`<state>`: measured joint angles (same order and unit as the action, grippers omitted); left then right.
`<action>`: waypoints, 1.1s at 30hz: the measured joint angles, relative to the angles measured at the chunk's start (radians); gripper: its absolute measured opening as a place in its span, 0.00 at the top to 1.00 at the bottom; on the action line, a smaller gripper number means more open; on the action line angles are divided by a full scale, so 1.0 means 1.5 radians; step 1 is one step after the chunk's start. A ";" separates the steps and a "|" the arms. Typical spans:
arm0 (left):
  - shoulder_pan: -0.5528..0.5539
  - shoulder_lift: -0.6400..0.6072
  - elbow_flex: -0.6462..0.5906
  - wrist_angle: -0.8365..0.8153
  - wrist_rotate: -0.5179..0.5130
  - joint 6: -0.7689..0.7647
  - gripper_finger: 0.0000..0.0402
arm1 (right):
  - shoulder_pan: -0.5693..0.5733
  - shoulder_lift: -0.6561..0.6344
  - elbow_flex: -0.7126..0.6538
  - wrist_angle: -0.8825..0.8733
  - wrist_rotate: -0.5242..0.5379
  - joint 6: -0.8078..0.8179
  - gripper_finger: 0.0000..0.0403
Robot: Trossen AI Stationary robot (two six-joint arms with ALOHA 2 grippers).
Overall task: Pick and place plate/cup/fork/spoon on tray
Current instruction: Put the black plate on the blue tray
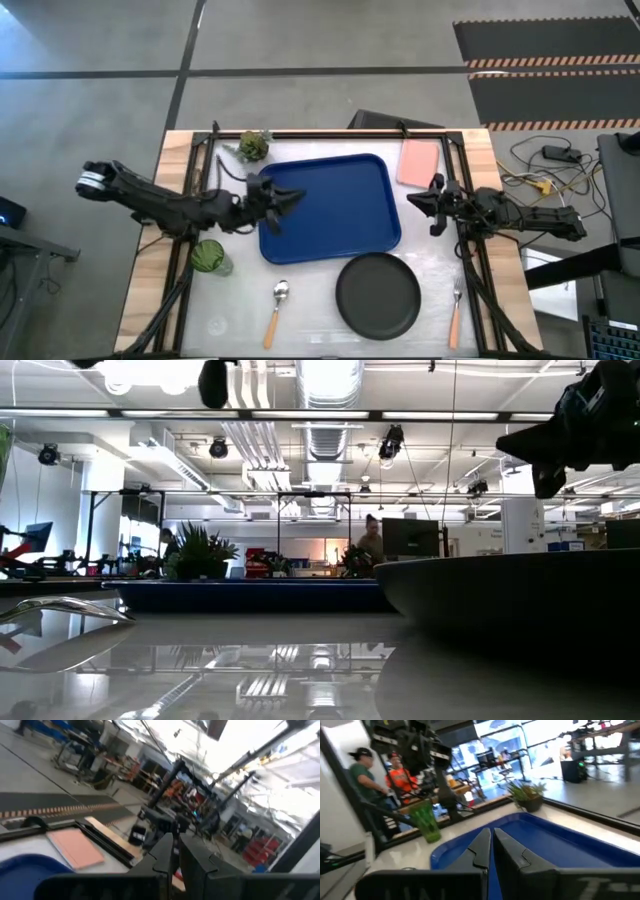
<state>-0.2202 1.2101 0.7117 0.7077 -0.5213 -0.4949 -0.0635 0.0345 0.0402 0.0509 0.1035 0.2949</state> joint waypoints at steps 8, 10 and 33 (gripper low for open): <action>-0.007 0.120 0.153 -0.226 0.013 -0.085 0.97 | 0.000 0.000 0.023 -0.002 -0.030 0.001 0.98; -0.007 0.149 0.197 -0.310 0.024 -0.107 0.97 | 0.000 0.000 0.026 -0.002 -0.041 0.001 0.98; -0.050 0.360 0.376 -0.526 0.190 -0.363 1.00 | 0.000 0.000 0.029 -0.017 -0.057 0.007 0.98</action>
<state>-0.2958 1.7500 1.2758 -0.0807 -0.2360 -1.0388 -0.0635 0.0349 0.0834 0.0261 0.0183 0.3054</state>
